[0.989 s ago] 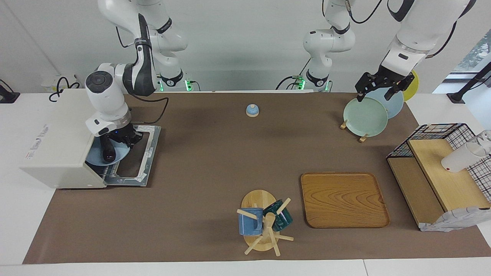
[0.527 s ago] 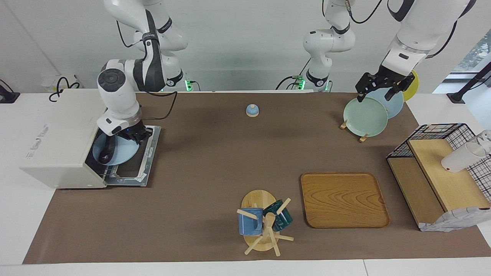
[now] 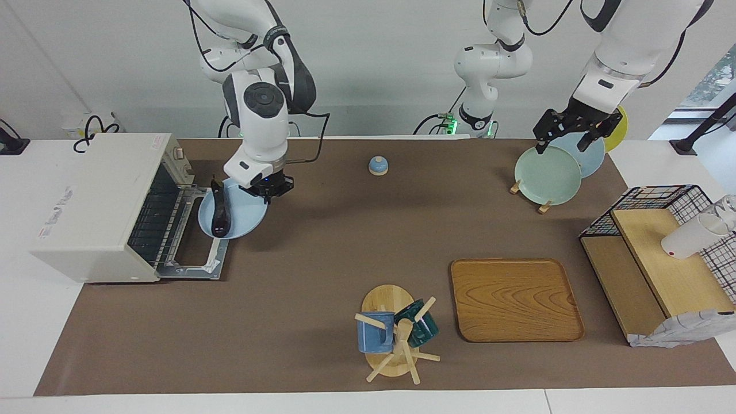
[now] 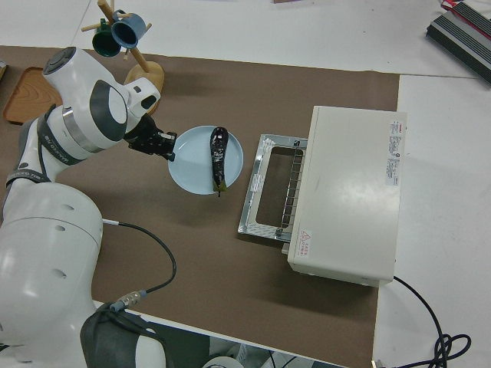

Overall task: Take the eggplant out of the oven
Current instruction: 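Carry the blue plate with eggplant to the table center, lower it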

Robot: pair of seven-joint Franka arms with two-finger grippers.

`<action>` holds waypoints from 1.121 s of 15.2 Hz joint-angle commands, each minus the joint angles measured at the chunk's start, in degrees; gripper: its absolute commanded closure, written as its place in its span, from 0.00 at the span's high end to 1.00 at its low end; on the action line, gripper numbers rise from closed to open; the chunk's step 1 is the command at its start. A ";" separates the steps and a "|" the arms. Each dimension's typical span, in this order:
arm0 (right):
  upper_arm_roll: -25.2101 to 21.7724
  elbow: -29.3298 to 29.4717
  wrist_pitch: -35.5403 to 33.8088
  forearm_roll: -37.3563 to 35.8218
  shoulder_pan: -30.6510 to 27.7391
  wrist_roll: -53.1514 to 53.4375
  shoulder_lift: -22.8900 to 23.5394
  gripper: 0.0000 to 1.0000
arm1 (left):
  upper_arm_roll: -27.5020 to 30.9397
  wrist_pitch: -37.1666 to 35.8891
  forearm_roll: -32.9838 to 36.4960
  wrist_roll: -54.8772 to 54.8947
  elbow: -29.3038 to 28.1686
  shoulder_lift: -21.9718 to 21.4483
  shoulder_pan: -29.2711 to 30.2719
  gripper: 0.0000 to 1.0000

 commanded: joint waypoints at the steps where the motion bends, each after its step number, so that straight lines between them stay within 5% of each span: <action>1: -0.02 7.13 -3.39 -0.27 5.55 4.42 5.10 0.00 | -0.53 1.05 -0.35 0.15 -0.94 -0.76 1.13 1.00; 5: -0.02 15.54 -5.06 -0.18 14.34 15.05 15.02 0.00 | -0.53 1.05 -0.35 0.24 -0.85 -0.76 1.13 1.00; 9: 2.87 21.10 -2.61 0.08 15.33 15.68 21.45 0.00 | -0.53 2.19 -0.35 0.15 -0.85 -0.67 1.13 1.00; 17: 4.02 19.71 14.87 2.46 18.32 17.88 27.00 0.00 | -0.53 2.90 -0.87 -0.11 -0.85 -0.67 1.05 1.00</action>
